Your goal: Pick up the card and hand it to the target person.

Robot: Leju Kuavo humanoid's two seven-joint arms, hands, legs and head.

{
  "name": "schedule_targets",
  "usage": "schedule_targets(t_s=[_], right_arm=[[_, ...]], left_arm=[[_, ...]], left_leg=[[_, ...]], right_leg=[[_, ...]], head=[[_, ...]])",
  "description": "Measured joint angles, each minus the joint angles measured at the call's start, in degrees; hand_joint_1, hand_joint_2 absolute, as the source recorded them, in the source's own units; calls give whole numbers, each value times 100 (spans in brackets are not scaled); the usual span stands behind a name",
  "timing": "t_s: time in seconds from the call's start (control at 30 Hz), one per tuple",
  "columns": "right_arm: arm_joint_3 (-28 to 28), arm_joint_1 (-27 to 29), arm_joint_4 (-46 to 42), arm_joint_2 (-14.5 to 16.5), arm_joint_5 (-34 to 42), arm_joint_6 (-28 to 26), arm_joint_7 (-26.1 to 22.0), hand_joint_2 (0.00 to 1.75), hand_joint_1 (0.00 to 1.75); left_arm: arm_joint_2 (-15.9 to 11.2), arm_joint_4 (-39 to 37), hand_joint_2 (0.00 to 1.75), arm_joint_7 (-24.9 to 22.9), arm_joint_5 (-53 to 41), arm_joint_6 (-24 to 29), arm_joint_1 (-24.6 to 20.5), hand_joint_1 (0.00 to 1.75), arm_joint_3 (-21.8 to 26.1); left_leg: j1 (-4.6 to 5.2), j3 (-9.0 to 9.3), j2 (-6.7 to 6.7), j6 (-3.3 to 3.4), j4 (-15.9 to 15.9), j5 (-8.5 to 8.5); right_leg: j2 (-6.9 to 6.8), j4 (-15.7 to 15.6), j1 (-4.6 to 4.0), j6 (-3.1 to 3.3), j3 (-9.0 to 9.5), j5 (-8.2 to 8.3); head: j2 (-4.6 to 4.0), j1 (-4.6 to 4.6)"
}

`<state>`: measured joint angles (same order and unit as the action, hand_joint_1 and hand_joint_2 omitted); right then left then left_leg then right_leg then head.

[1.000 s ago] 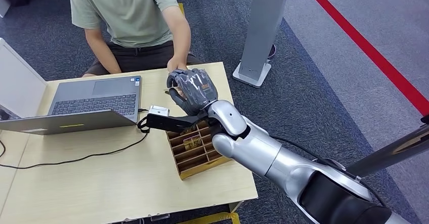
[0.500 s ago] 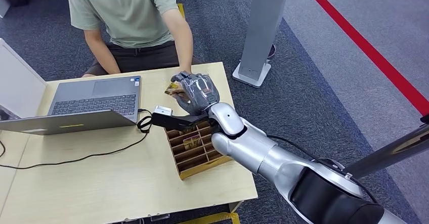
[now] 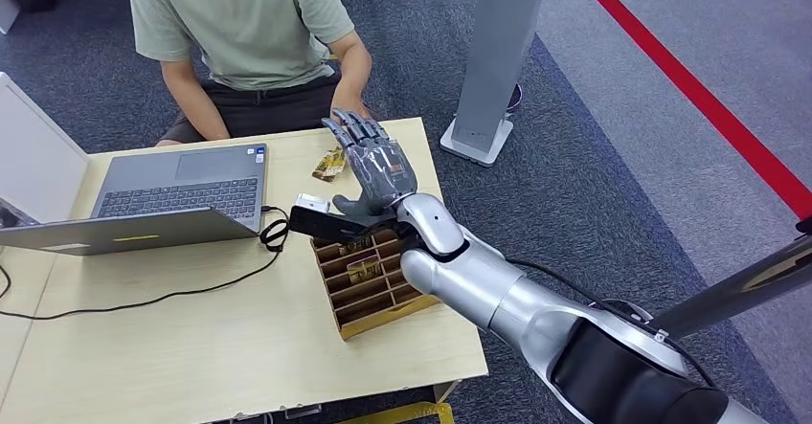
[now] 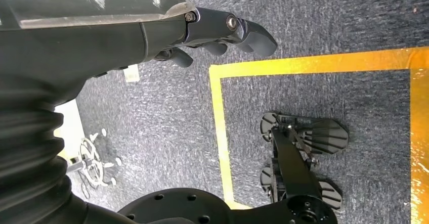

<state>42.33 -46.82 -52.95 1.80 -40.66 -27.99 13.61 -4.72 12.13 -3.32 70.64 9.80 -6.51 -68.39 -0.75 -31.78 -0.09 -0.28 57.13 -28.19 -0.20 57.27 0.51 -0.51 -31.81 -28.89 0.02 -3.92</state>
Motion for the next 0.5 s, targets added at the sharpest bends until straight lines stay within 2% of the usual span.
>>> schedule_targets(t_s=[0.2, 0.37, 0.5], right_arm=[[-345, 612, -1075, -363, 1291, 17, -285, 175, 0], [-720, 1587, -1962, -678, 2344, 91, -953, 175, 0], [-984, 2319, -2477, -867, 2623, 88, -1333, 175, 0]], left_arm=[[-1, 0, 175, -1, 99, 22, 28, 0, 0], [0, 0, 175, -4, 150, 25, 42, 0, 0], [0, 0, 175, -1, 209, 27, 47, 0, 2]], left_leg=[[0, 2, 0, 0, 0, -1], [0, 4, -2, 1, 0, -3], [0, 4, -2, 0, -1, -5]], right_leg=[[0, -3, 0, 0, 1, 0], [-1, -5, 0, 0, 3, -1], [-1, -6, 0, 0, 2, -2]], head=[[0, 1], [0, 1], [0, 1]])
